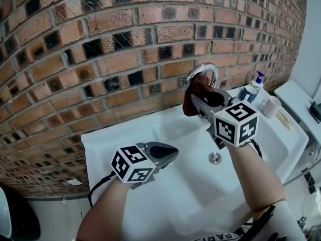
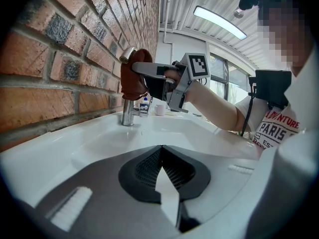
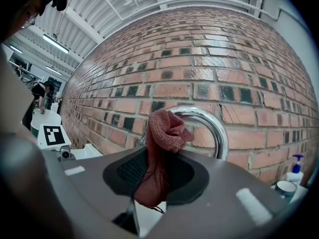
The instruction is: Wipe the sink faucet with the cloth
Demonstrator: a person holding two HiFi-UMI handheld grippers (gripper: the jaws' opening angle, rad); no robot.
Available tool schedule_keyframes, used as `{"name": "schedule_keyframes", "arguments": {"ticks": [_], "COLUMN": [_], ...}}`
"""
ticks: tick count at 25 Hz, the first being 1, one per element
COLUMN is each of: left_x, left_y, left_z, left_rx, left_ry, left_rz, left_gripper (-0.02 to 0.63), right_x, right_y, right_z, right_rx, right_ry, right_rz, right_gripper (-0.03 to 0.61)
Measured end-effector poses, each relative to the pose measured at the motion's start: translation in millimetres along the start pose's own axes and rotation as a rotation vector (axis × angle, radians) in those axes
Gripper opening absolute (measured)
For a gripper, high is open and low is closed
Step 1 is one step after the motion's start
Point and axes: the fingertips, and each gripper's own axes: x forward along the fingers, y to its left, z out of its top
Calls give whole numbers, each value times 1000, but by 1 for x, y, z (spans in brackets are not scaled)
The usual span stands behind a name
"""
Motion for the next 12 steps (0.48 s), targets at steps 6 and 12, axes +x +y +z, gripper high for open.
{"name": "schedule_keyframes", "arguments": {"ticks": [6,12], "left_x": [0,0], "left_y": [0,1], "left_z": [0,0], "left_rx": [-2,-1], "left_ry": [0,2], "left_rz": [-2,-3], "left_gripper": [6,6], "right_x": [-2,-23], "right_y": [-2,19], "right_z": [0,-5], "right_rx": [-27,27], "right_ry": [11,-2], "right_rz": [-10,33], "right_gripper": [95,95]}}
